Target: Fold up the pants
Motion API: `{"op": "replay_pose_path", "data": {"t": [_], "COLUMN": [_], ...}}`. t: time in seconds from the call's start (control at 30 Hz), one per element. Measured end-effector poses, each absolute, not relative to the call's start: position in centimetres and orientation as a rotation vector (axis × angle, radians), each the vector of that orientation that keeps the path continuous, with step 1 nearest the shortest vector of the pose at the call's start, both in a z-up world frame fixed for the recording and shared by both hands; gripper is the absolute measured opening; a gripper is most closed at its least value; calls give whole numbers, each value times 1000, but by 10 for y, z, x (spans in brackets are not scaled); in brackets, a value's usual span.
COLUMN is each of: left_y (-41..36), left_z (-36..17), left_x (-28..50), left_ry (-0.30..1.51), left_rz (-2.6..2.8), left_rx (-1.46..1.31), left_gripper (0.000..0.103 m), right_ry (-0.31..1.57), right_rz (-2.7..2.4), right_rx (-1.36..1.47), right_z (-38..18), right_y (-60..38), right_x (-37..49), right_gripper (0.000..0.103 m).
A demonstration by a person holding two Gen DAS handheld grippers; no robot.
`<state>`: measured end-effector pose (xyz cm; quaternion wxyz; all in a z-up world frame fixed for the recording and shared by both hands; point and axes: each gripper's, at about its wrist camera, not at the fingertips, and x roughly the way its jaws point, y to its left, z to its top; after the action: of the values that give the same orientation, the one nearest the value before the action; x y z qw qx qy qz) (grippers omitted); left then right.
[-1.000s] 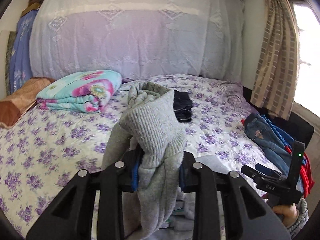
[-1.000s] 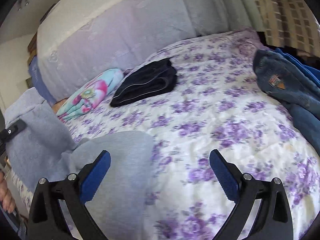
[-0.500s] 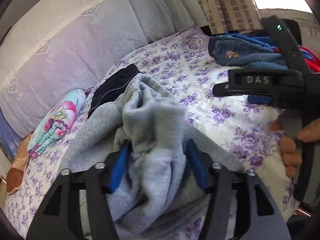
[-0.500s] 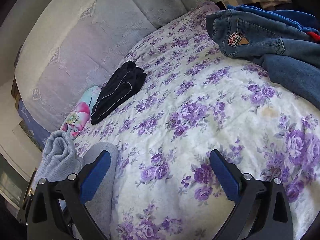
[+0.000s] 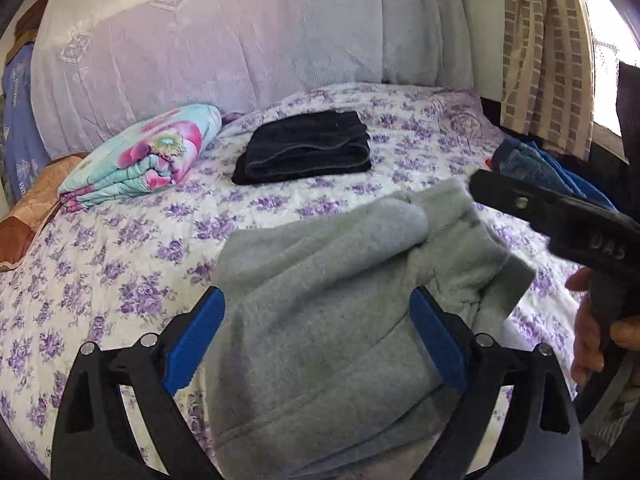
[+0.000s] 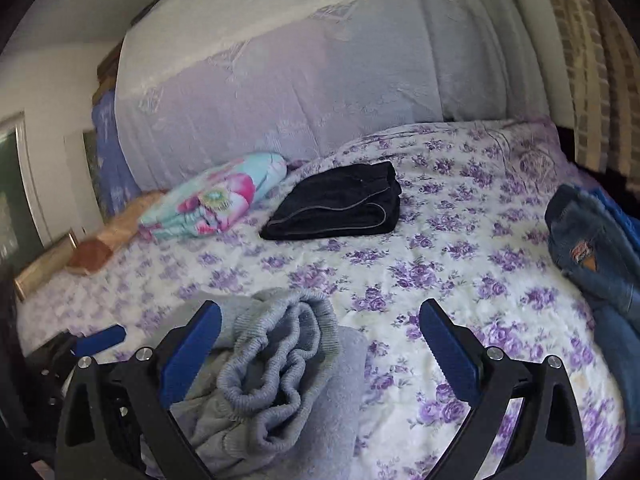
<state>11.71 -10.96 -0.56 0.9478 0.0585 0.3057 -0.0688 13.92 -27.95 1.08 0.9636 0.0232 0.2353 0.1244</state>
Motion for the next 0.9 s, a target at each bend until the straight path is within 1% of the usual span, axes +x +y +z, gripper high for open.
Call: {"op": "replay_pose_path", "data": {"t": [0.07, 0.1, 0.2, 0.23, 0.3, 0.4, 0.53, 0.6, 0.77, 0.9], "left_y": [-124, -130, -141, -143, -142, -133, -132, -130, -117, -114], "left_z": [-28, -40, -54, -54, -53, -51, -48, -46, -39, -36], "left_x": [122, 123, 115, 114, 116, 117, 112, 110, 108, 102], "left_ry": [674, 686, 622, 612, 620, 644, 643, 646, 667, 645], "left_rz": [-152, -157, -174, -173, -171, -180, -172, -168, -173, -153], "left_rx": [202, 231, 274, 291, 277, 222, 219, 207, 139, 145], "left_gripper": [91, 91, 93, 93, 93, 93, 95, 95, 96, 96], "right_ry": [524, 556, 648, 664, 664, 644, 654, 631, 466, 431], "right_rz": [167, 142, 183, 201, 201, 201, 205, 191, 209, 256], "right_rx": [-53, -54, 91, 137, 137, 103, 117, 73, -63, -145], "right_z": [-10, -24, -61, -66, -67, -62, -53, -37, 20, 37], "right_y": [-273, -281, -322, -331, -327, -319, -319, -311, -277, -242], "right_x": [150, 154, 163, 164, 162, 162, 162, 157, 133, 130], "right_gripper": [99, 99, 99, 99, 99, 99, 99, 99, 99, 99]}}
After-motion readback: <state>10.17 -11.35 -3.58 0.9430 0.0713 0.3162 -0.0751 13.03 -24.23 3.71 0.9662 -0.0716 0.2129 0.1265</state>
